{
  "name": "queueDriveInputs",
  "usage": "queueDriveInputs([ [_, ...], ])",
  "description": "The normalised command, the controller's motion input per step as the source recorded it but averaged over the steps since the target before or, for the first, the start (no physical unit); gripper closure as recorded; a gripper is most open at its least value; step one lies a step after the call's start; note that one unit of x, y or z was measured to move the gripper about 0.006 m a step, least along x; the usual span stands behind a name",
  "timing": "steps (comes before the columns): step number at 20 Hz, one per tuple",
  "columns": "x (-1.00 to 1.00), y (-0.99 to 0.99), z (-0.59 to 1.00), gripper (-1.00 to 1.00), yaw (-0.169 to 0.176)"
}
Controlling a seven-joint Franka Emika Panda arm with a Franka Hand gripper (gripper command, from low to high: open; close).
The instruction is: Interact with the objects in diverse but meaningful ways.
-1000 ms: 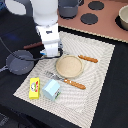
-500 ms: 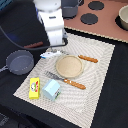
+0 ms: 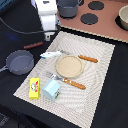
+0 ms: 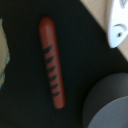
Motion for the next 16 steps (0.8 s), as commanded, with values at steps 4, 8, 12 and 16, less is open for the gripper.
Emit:
queueDriveInputs([
  [4,-0.65,-0.32,-0.3,-1.0,0.0],
  [8,-0.32,-0.39,-0.16,-1.0,0.0],
  [12,-0.05,-0.29,-0.03,-1.0,0.0],
  [16,-0.12,-0.06,-0.08,-1.0,0.028],
])
